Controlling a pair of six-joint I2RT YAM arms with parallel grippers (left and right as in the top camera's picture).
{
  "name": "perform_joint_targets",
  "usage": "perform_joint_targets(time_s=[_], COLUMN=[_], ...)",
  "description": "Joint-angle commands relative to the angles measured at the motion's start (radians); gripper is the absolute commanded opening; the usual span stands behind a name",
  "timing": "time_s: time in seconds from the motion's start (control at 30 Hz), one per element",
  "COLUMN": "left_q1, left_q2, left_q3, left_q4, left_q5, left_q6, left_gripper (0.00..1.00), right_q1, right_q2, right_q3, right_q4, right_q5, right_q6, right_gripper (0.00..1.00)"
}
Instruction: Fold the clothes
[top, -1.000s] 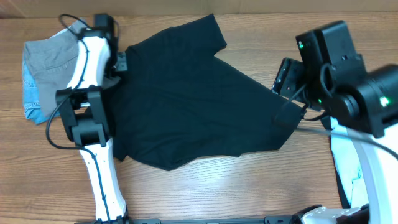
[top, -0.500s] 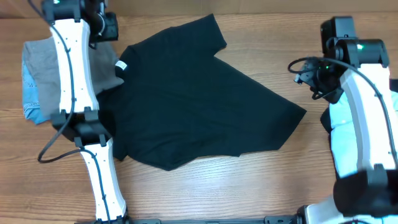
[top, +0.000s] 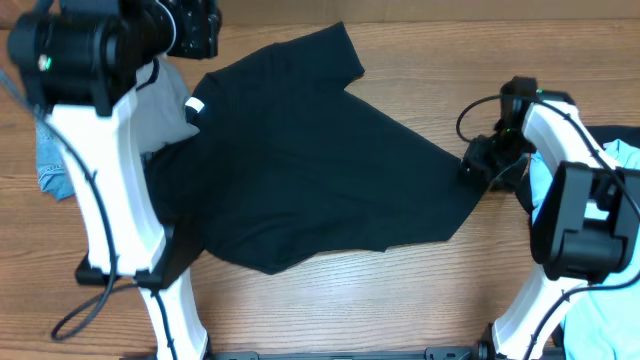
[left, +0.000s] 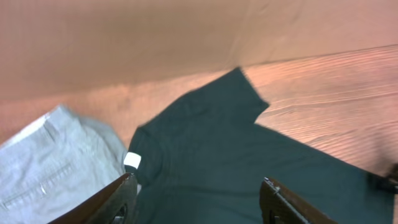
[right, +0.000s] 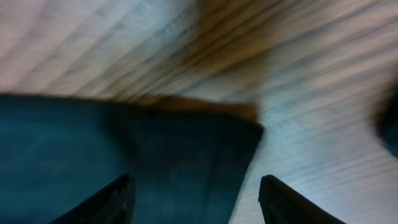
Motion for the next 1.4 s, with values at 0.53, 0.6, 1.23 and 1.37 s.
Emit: perform_joint_targets(time_s=[0.53,0.6,1.23,1.37], left_q1=[-0.058,-0.058,-0.058,-0.058], left_q2=[-0.252,-0.252,-0.371,-0.396], left_q3=[-0.166,-0.218,-0.353,-0.353], left_q4=[-0.004,-0.004,-0.004,-0.004], left_q5=[-0.095,-0.095,-0.197,-0.190], left_q6=[0.021,0.022,0.022,0.021], left_gripper=[0.72,0.72,0.78,0.79], right_q1=[-0.114,-0.144,-0.174,-0.125], right_q2=[0.022,0.022,-0.026,-0.026], right_q3=[0.146,0.269,0.323,0.197], right_q4=[0.300,0.314,-0.204,-0.200], right_q5=[-0.026,-0.085,-0.267,-0.280], right_q6=[0.013,0.002,-0.076,-0.065], right_gripper=[0.04,0.04,0.72,0.69])
